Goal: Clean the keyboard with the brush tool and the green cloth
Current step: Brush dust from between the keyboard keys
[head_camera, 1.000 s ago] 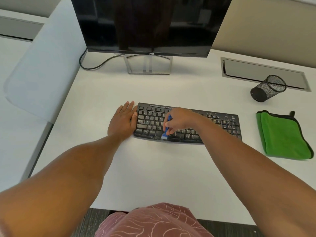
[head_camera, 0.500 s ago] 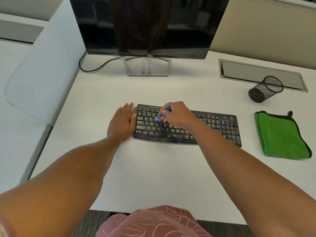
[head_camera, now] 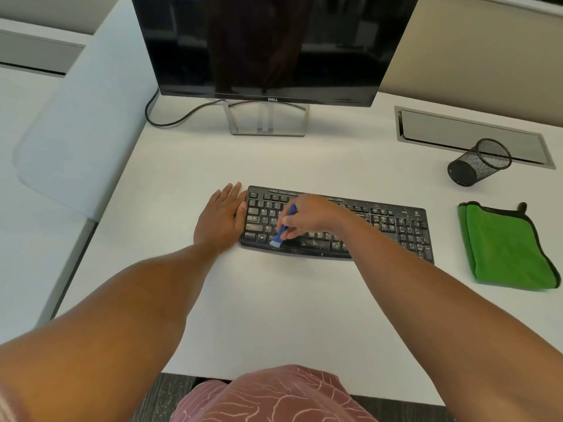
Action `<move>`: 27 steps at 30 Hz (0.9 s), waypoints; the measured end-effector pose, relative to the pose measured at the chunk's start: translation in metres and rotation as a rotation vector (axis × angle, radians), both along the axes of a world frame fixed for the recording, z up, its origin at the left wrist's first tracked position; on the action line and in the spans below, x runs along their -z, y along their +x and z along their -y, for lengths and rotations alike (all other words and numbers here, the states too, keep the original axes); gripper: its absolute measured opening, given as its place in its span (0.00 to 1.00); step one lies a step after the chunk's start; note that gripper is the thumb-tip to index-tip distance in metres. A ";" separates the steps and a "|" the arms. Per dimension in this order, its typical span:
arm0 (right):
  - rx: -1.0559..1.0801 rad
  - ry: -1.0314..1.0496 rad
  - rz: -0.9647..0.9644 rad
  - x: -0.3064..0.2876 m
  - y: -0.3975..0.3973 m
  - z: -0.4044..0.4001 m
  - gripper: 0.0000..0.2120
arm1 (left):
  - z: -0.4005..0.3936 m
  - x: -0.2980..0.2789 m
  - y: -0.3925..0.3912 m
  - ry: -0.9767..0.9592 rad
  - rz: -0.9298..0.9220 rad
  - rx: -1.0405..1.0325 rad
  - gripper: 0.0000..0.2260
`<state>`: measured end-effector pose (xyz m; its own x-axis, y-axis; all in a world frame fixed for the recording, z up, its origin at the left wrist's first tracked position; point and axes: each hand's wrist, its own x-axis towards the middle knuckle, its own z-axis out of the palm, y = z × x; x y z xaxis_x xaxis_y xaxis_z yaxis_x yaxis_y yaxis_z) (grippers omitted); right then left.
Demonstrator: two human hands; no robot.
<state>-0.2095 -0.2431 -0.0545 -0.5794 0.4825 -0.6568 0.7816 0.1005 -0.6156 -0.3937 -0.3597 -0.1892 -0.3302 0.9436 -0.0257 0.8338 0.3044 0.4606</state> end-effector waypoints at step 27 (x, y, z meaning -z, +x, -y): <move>-0.075 0.043 0.015 0.007 -0.005 0.010 0.09 | 0.000 -0.001 0.000 0.024 -0.002 0.002 0.24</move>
<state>-0.2149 -0.2531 -0.0620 -0.6058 0.4655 -0.6452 0.7796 0.1854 -0.5982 -0.3937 -0.3600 -0.1886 -0.3285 0.9445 -0.0021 0.8355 0.2916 0.4658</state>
